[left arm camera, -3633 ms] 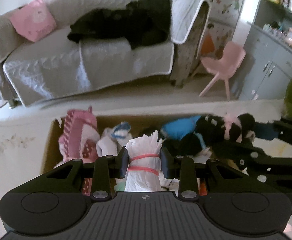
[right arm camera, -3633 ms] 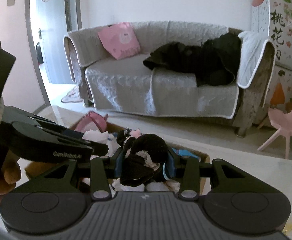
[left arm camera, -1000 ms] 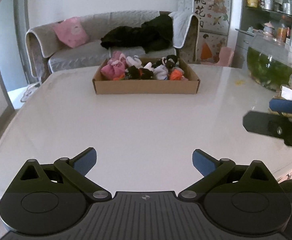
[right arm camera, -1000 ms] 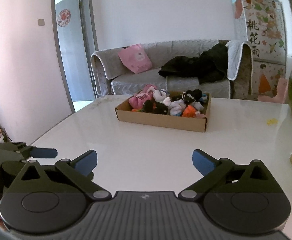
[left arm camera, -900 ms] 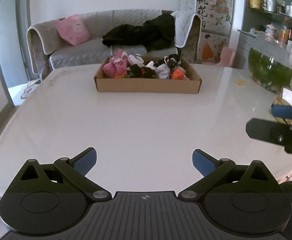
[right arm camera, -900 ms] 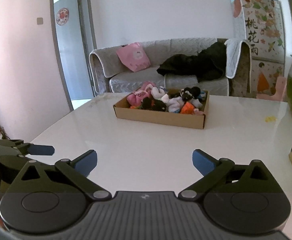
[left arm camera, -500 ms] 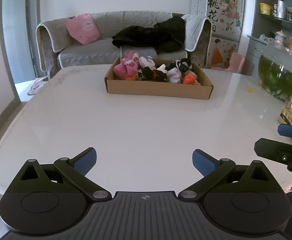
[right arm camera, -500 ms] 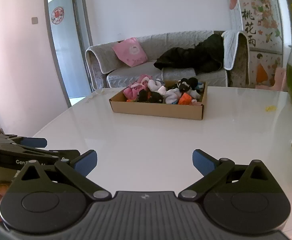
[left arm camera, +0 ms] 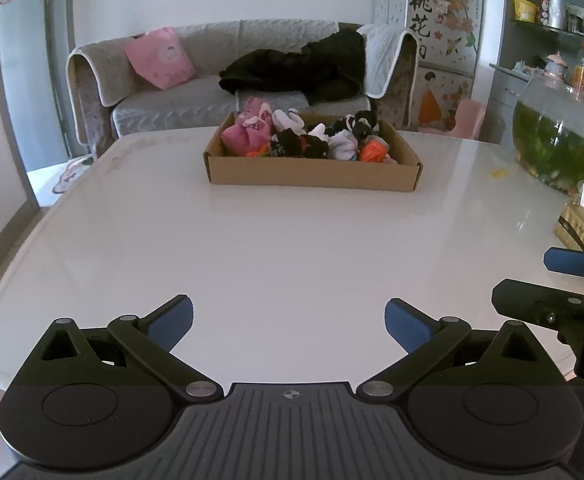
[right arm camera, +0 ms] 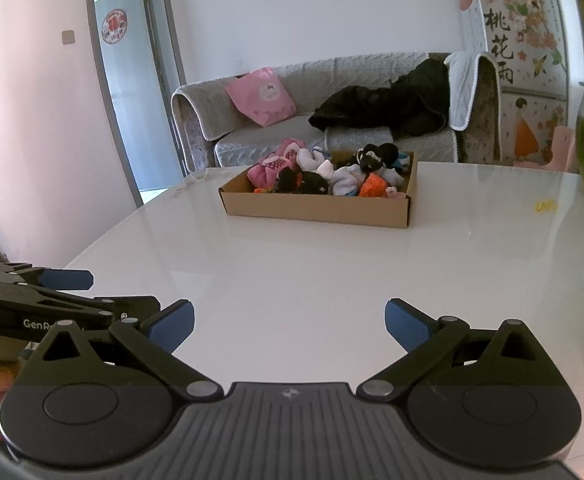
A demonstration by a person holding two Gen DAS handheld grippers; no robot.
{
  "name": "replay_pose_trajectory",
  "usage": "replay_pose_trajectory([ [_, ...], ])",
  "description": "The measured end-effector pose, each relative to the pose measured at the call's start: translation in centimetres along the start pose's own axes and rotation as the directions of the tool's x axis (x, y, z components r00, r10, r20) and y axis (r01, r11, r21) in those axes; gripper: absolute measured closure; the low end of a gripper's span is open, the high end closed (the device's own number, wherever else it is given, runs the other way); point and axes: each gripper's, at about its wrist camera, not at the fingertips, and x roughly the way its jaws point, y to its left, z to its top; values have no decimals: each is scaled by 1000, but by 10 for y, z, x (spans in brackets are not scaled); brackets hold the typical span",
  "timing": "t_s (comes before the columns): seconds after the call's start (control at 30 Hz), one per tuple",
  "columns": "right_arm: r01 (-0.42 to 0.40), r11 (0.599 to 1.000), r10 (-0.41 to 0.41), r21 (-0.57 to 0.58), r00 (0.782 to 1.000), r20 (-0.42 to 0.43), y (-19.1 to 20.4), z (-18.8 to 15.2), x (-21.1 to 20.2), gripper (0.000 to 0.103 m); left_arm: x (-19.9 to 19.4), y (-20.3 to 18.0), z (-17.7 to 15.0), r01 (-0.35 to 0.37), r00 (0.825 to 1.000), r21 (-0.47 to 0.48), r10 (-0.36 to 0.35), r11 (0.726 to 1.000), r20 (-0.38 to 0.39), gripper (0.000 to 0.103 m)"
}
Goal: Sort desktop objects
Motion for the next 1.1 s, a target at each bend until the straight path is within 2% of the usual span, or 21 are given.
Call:
replay_pose_trajectory([
  [1.1,-2,1000,2,3,1000,16,-1,14,1,1,-4,-5,14,-4,1000,30,3,1000,16,0],
])
